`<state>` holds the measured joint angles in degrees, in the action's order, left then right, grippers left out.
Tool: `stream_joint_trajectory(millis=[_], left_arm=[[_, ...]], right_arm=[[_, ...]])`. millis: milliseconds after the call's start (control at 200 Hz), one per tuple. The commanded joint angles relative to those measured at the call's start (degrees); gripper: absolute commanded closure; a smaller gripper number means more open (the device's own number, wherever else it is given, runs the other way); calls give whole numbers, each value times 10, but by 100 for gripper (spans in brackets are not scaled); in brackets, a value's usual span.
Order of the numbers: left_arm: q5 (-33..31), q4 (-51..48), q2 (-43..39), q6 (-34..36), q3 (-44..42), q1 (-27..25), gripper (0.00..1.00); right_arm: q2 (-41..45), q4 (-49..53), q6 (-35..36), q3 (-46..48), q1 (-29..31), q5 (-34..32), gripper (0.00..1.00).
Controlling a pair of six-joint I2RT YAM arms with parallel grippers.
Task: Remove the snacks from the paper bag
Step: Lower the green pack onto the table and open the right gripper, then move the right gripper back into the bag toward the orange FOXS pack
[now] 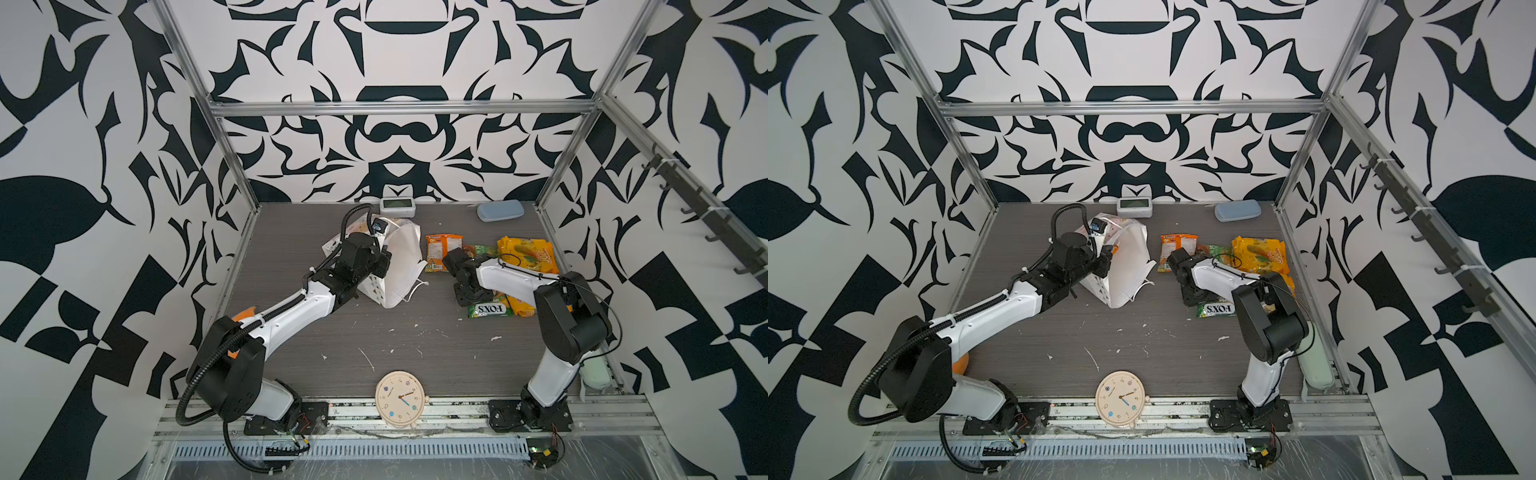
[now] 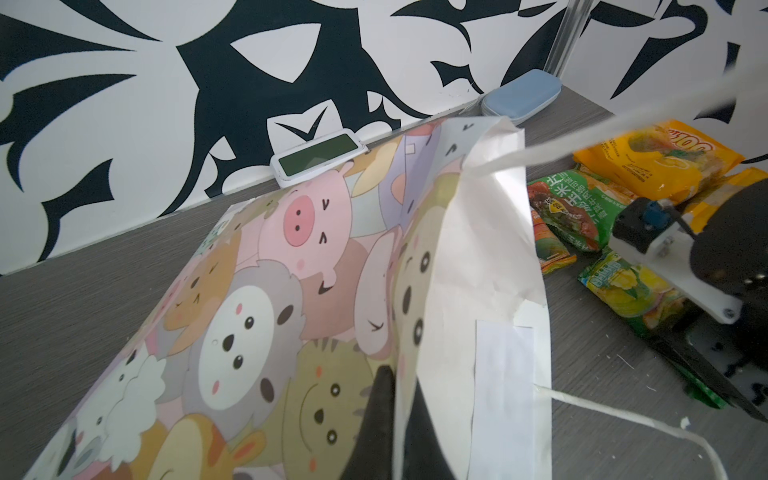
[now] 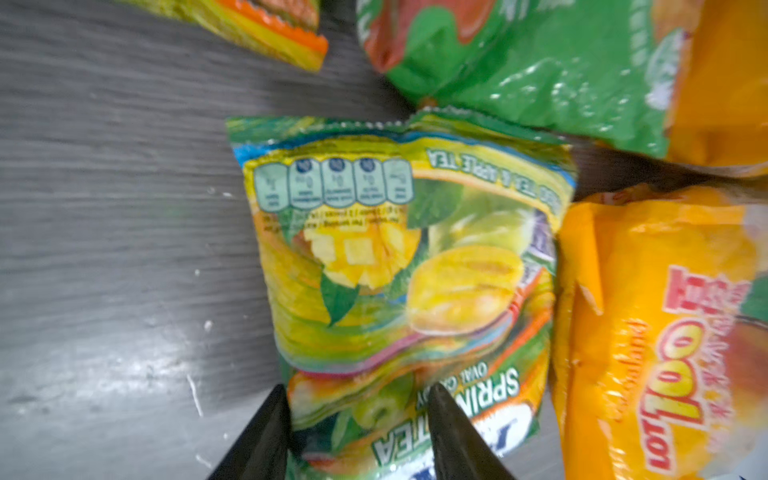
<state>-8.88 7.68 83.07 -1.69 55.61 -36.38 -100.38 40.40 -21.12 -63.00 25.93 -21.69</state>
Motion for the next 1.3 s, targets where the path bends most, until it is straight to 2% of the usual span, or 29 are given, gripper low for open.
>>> stream_joint_trajectory(millis=[0,170,300,360,460,610,690,930,1130,1295], left_arm=[[7,5,-5,-5,12,2,100],[18,0,-2,-10,20,2,100],[19,1,-2,-9,24,2,100],[20,-1,-1,-9,26,2,100],[23,-2,1,-8,27,2,100],[30,-12,2,-6,37,2,100],[32,-18,8,-3,46,2,100],[44,-29,24,-4,74,2,100],[39,-31,18,-1,72,2,100],[35,-32,11,0,67,2,100]], right_arm=[[53,4,16,-22,-2,40,47],[135,-19,-13,-85,6,99,47],[201,-168,-93,-53,8,249,53],[209,-227,-125,-43,16,278,56],[193,-280,-161,-51,46,263,60],[147,-396,-224,-27,90,246,75],[113,-429,-233,-29,114,224,78],[18,-469,-211,-63,152,195,86],[-37,-492,-201,-66,154,187,87],[-87,-516,-163,-80,159,200,87]])
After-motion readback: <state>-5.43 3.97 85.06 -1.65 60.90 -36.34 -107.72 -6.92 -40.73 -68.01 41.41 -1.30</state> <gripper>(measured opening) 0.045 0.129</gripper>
